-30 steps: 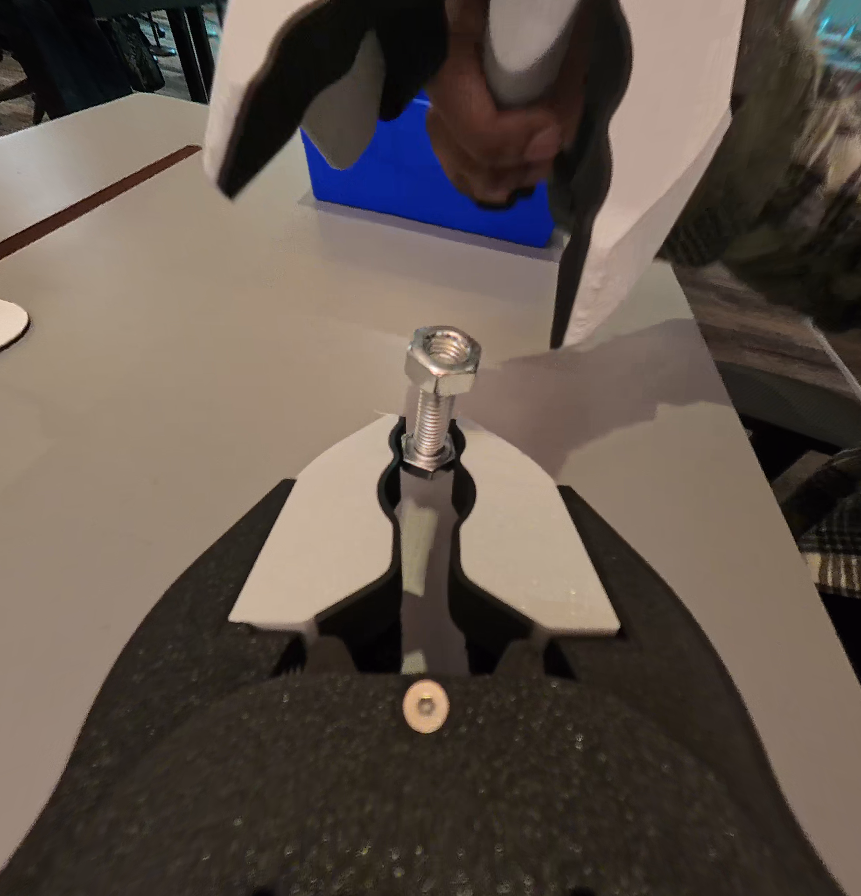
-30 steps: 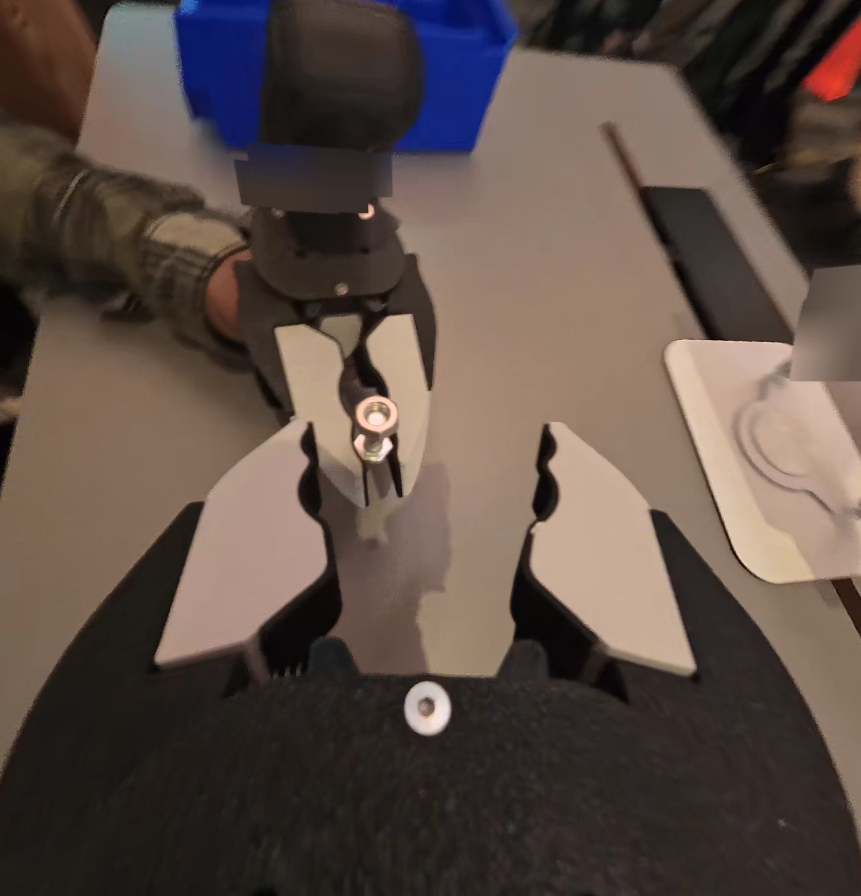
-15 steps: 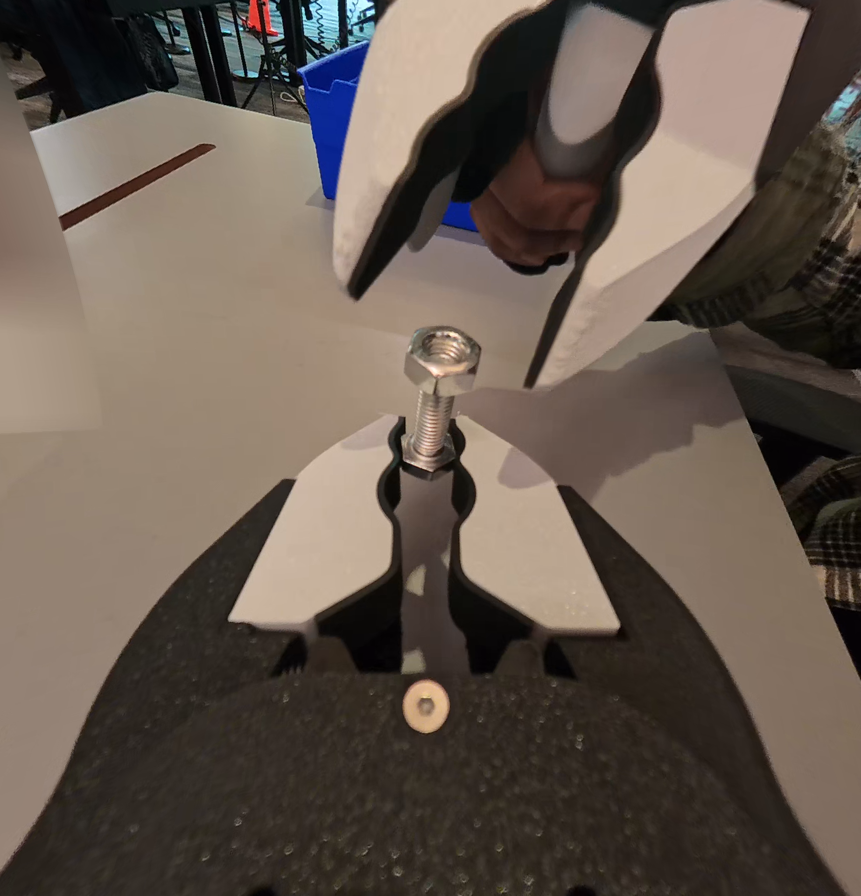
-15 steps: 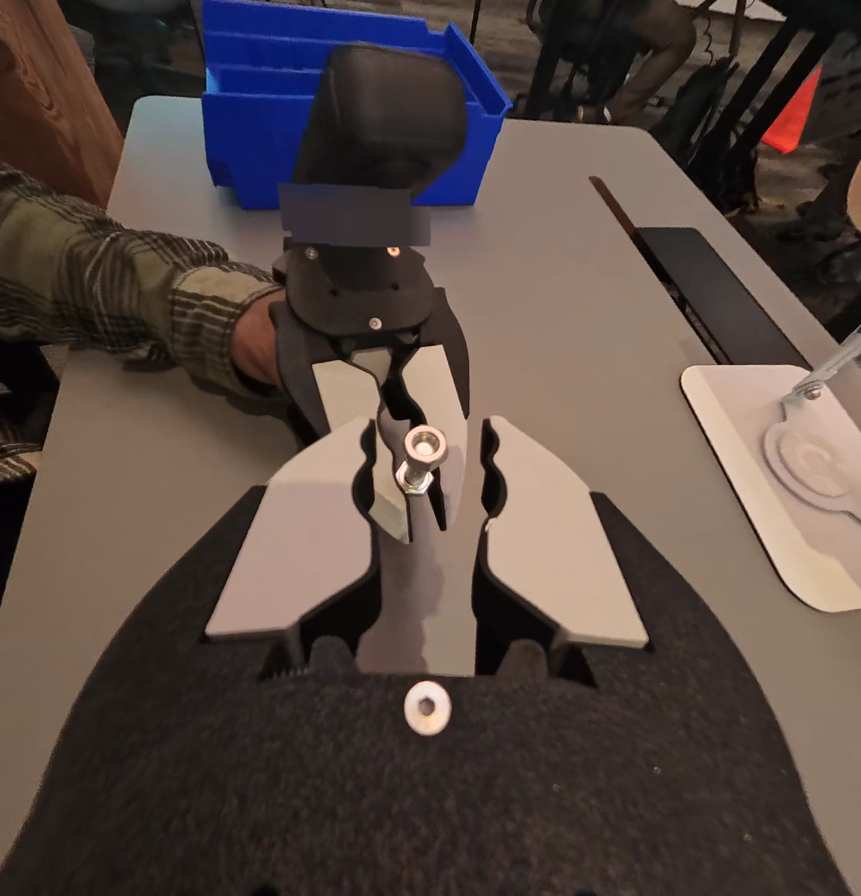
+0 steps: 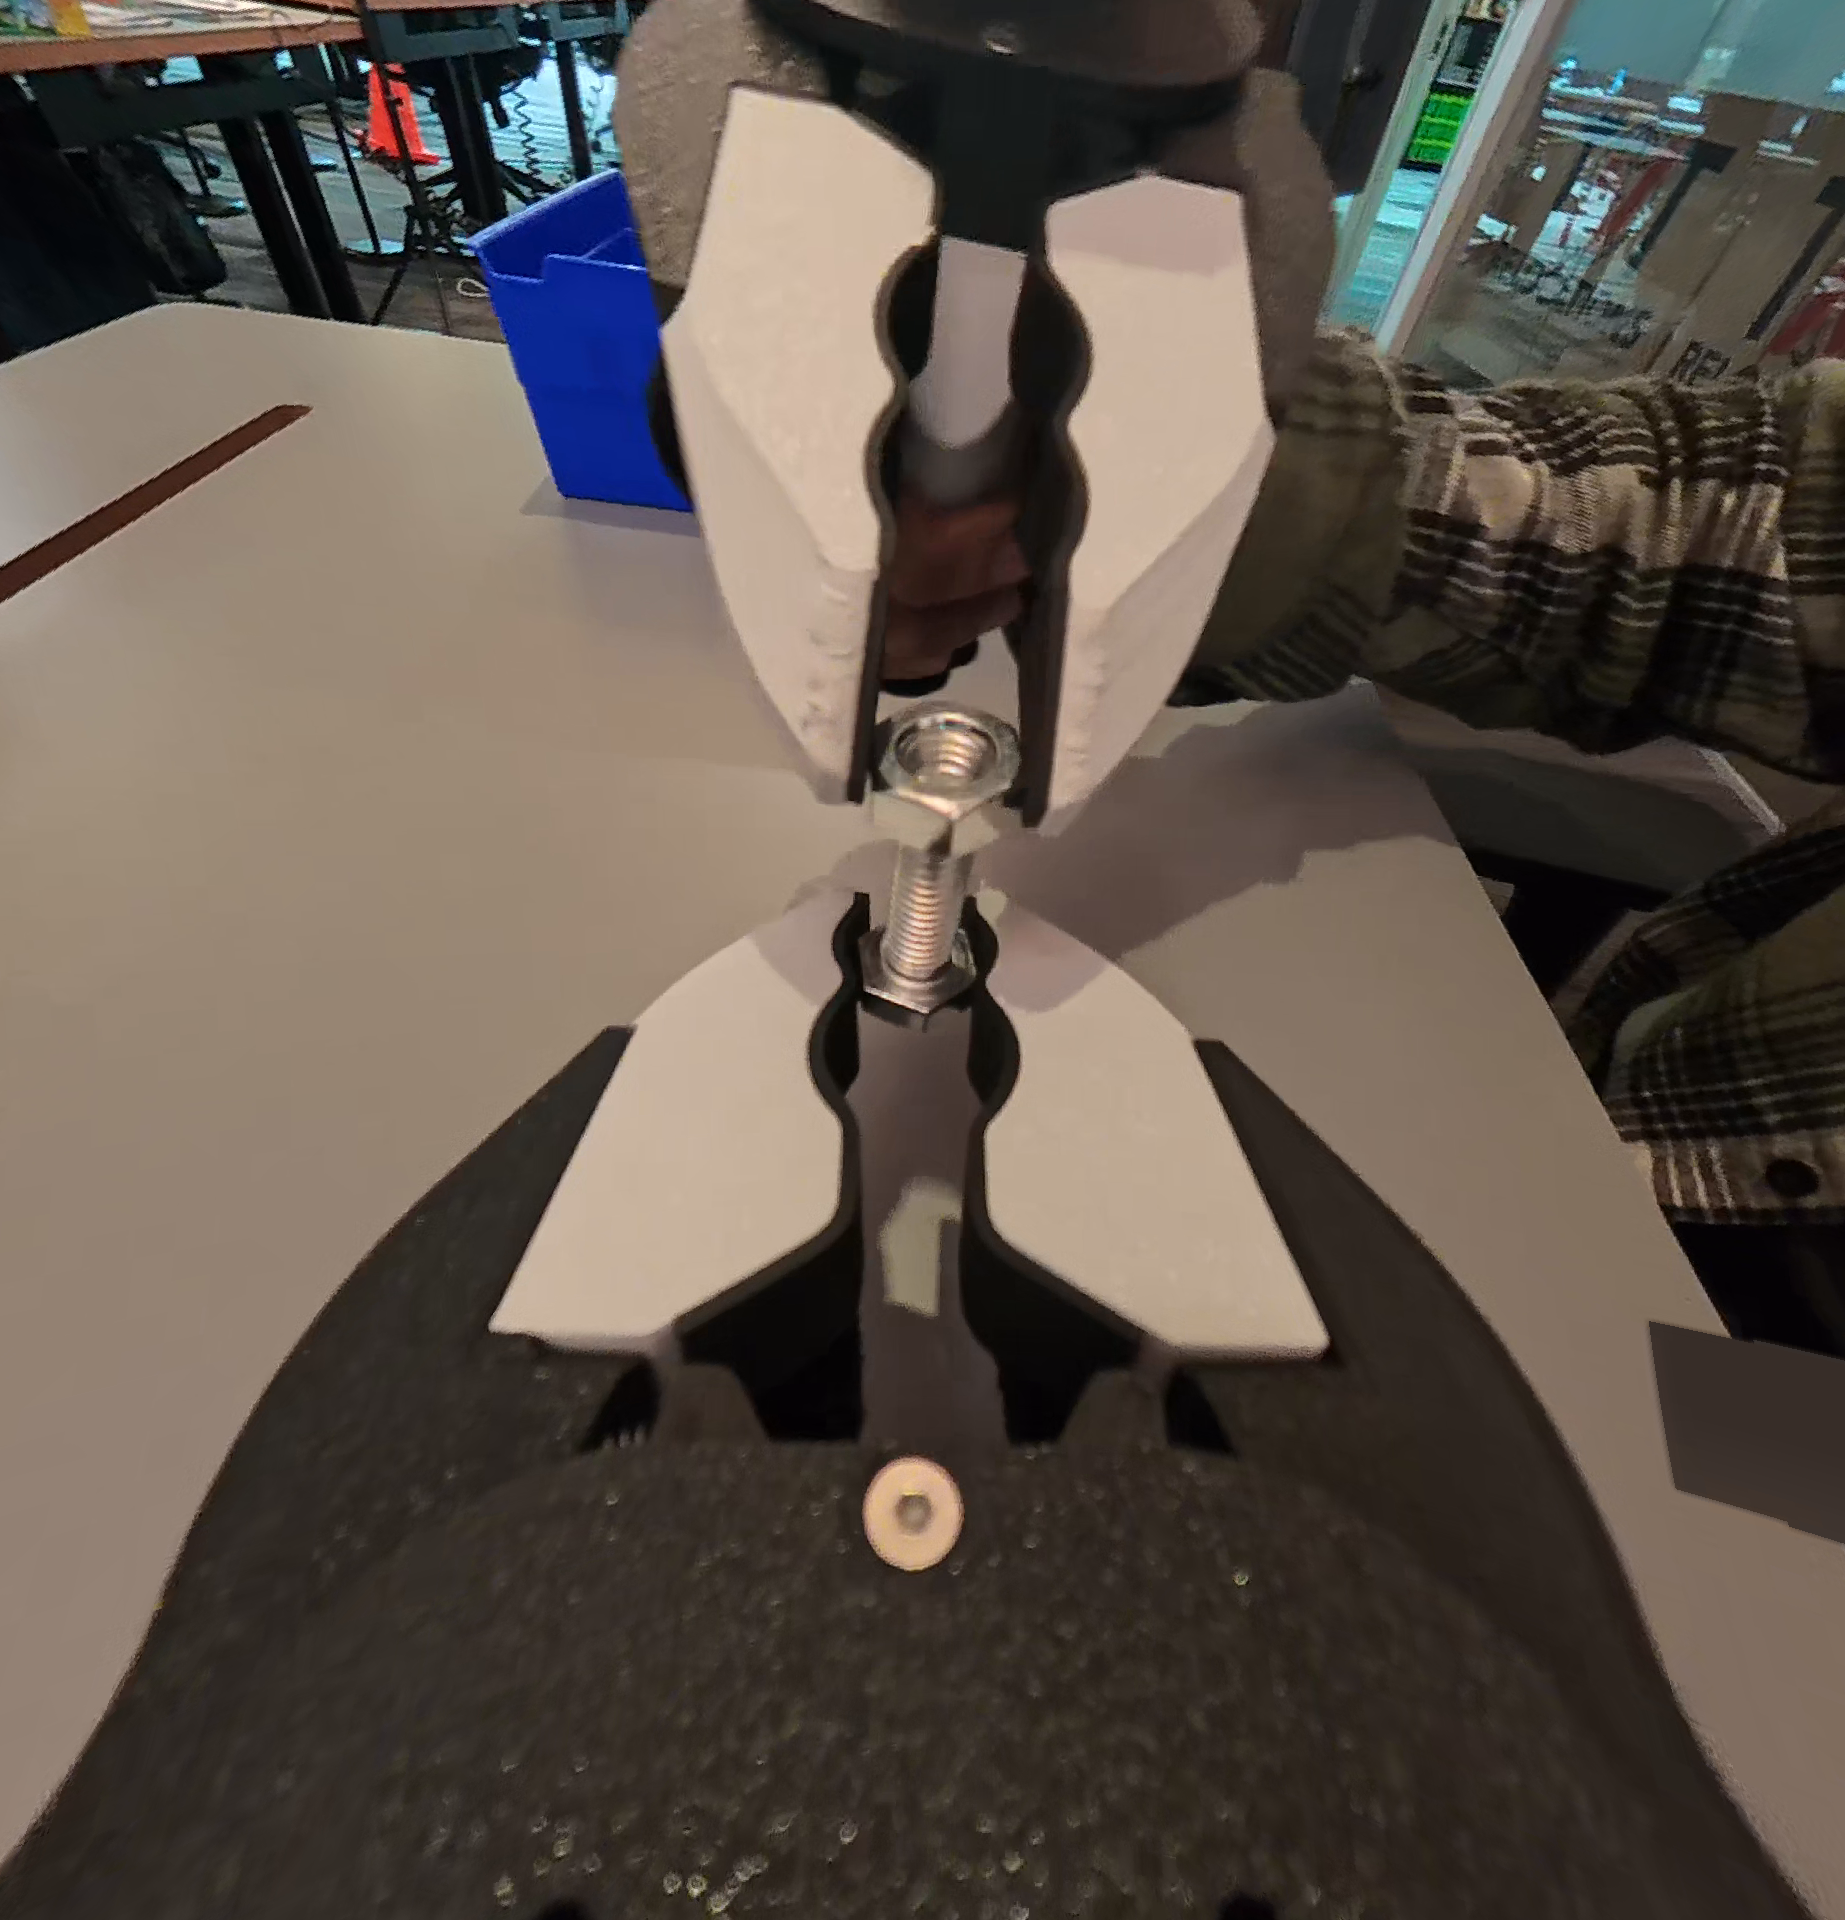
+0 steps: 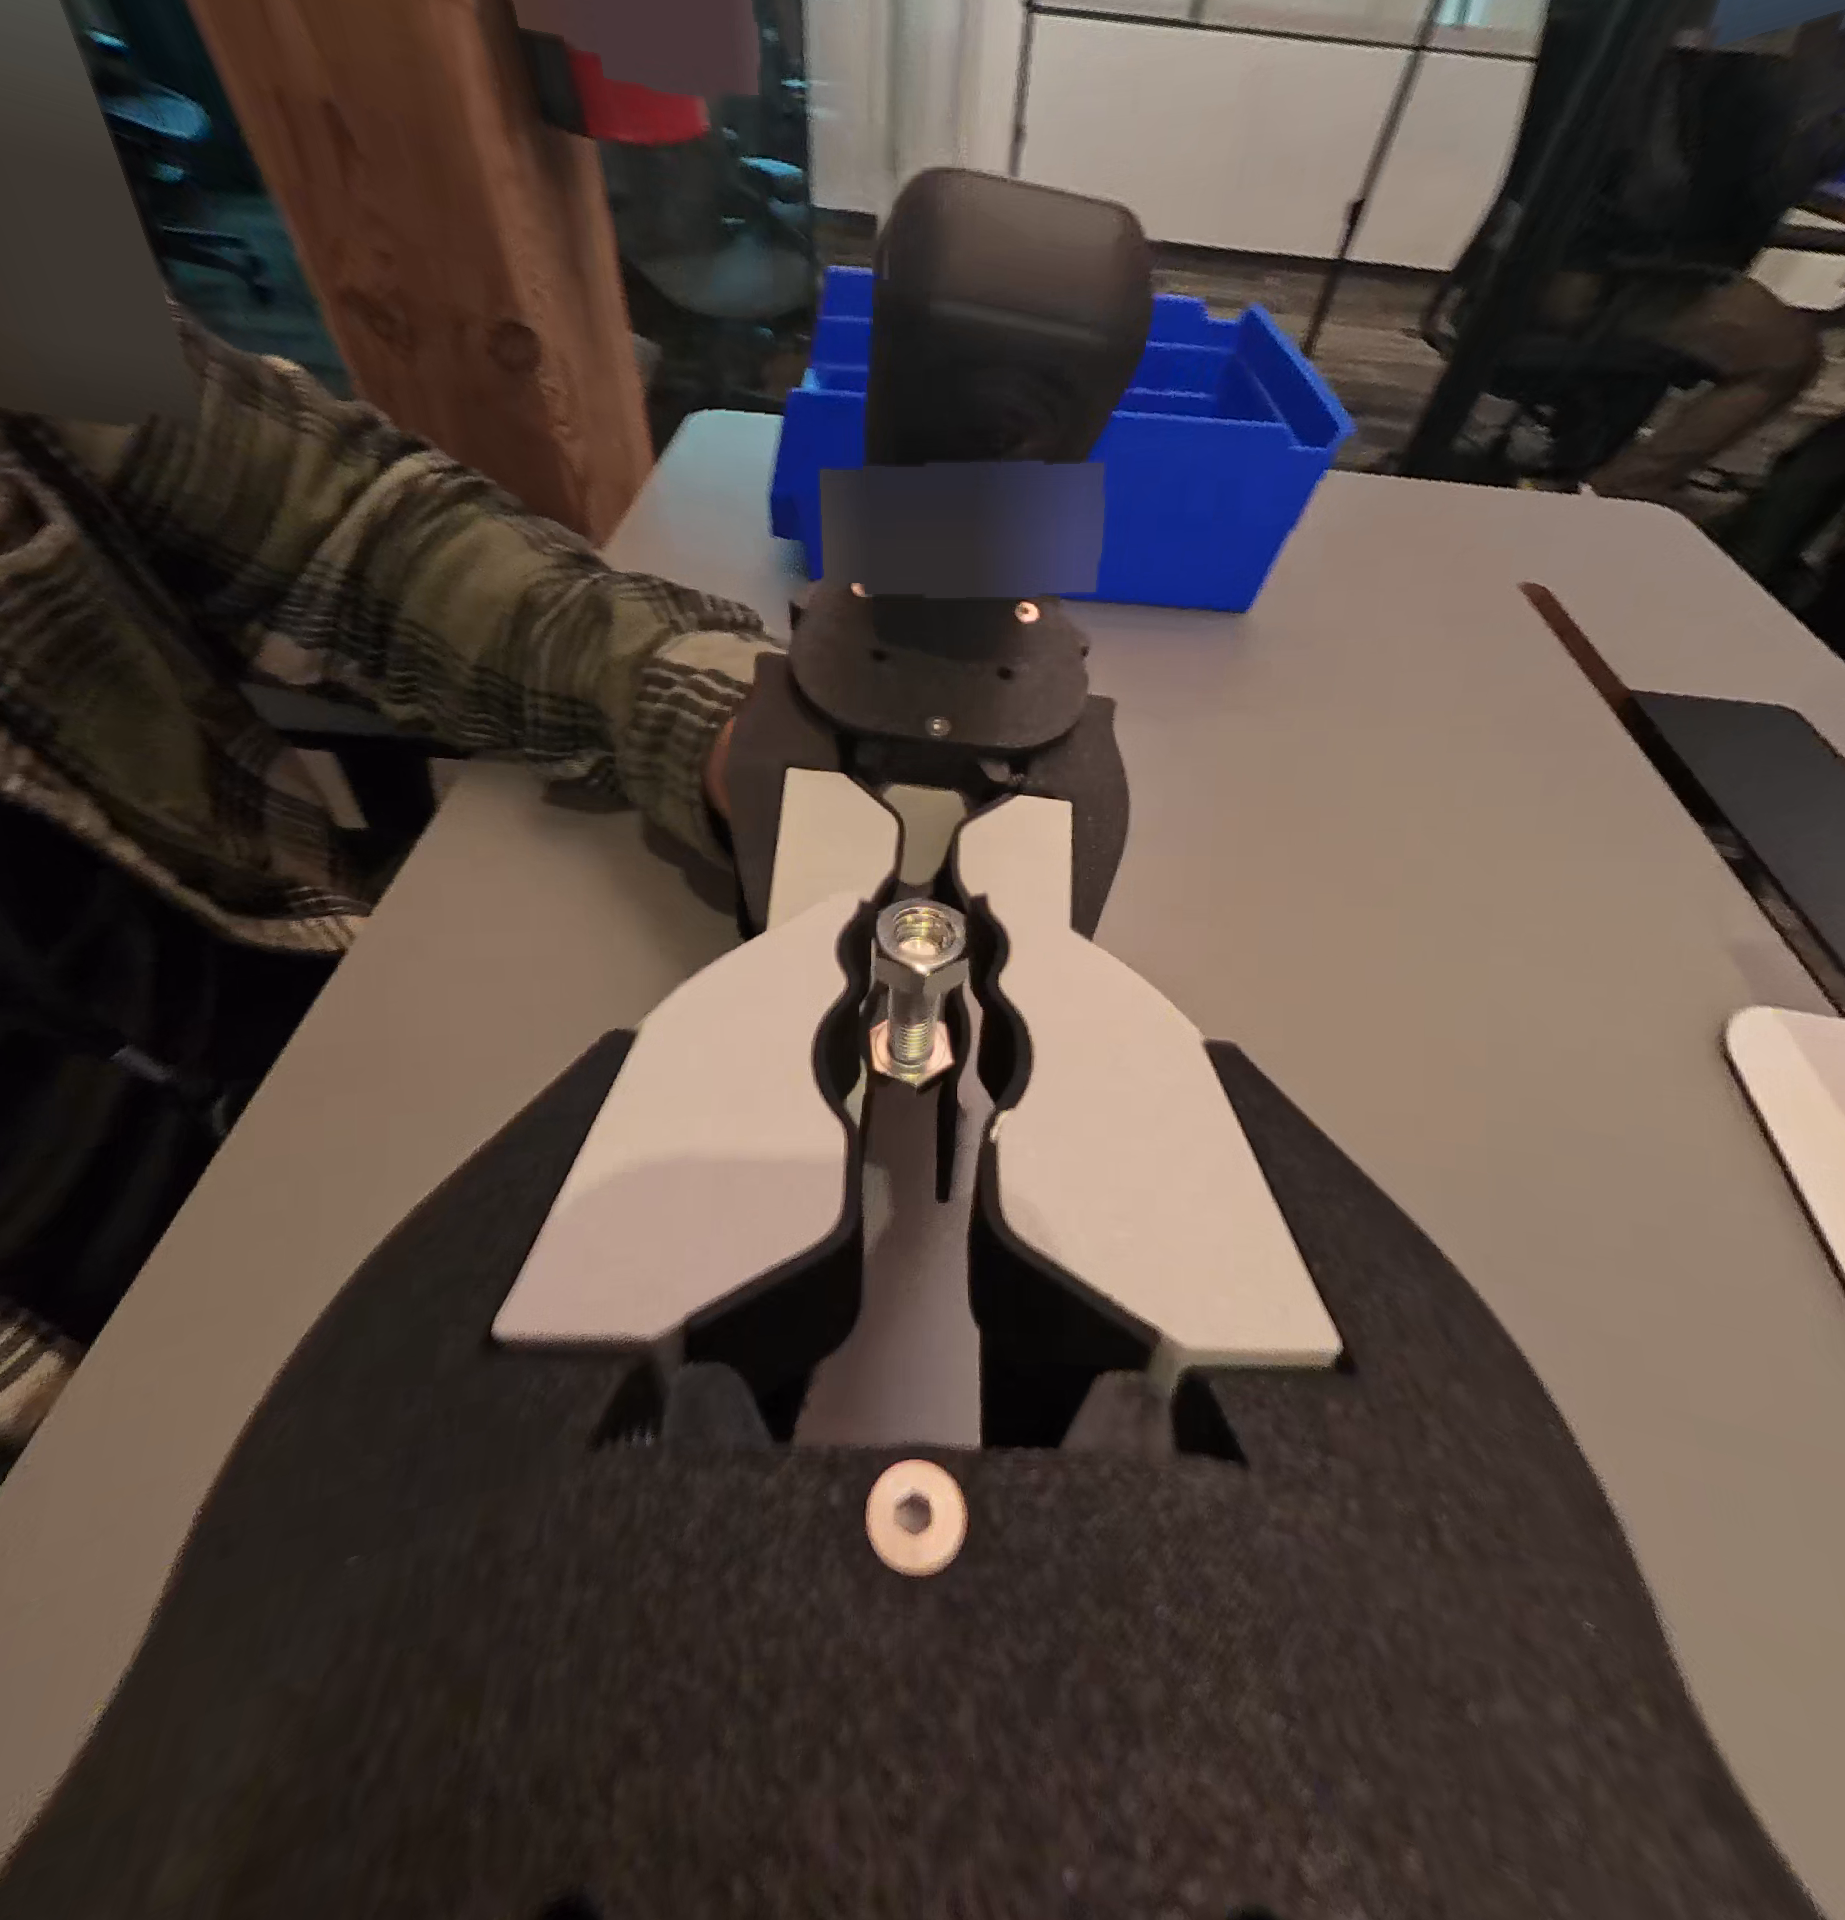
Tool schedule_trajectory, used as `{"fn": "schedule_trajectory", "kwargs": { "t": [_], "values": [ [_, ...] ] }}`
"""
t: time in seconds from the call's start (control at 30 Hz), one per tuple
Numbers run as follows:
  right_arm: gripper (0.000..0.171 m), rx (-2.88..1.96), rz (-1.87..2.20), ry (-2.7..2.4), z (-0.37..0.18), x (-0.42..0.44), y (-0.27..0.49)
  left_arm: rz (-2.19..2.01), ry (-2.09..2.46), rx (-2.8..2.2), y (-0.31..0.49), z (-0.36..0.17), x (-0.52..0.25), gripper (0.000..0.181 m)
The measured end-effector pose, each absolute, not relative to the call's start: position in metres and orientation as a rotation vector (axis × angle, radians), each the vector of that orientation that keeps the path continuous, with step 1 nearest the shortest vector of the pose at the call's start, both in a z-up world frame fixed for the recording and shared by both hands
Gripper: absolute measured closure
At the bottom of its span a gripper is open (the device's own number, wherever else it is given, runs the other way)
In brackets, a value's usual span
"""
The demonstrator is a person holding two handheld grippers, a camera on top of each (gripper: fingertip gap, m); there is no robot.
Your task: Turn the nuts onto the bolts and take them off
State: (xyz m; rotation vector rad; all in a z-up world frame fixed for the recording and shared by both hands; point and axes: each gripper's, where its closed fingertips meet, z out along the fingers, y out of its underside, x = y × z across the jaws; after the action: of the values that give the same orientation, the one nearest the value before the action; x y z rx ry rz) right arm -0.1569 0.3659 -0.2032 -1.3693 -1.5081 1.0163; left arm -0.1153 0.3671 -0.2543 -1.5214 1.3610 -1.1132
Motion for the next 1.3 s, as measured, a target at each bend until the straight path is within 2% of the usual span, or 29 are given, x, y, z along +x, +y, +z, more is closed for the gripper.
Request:
{"fn": "schedule_trajectory", "kwargs": {
  "t": [0.33, 0.47, 0.53, 0.63, 0.77, 0.97, 1.3],
  "values": [
    [0.153, -1.292, 1.085, -1.6, -0.204, -0.154, 0.362, -1.105, 1.393, -1.497, 0.363, -0.255, -0.113, 0.165],
    [0.131, -1.35, 1.061, -1.528, -0.206, -0.152, 0.367, -1.087, 1.379, -1.518, 0.367, -0.256, -0.113, 0.165],
    [0.106, -1.42, 1.027, -1.407, -0.204, -0.149, 0.376, -1.065, 1.368, -1.532, 0.37, -0.257, -0.115, 0.165],
    [0.08, -1.505, 0.903, -1.214, -0.207, -0.144, 0.393, -1.039, 1.355, -1.543, 0.374, -0.258, -0.116, 0.165],
    [0.076, -1.506, 0.808, -1.109, -0.206, -0.138, 0.403, -1.04, 1.365, -1.526, 0.371, -0.256, -0.115, 0.165],
    [0.084, -1.517, 0.865, -1.073, -0.202, -0.127, 0.407, -1.035, 1.371, -1.516, 0.37, -0.256, -0.114, 0.165],
    [0.087, -1.503, 0.812, -1.152, -0.204, -0.129, 0.406, -1.031, 1.375, -1.51, 0.37, -0.256, -0.114, 0.165]
  ]
}}
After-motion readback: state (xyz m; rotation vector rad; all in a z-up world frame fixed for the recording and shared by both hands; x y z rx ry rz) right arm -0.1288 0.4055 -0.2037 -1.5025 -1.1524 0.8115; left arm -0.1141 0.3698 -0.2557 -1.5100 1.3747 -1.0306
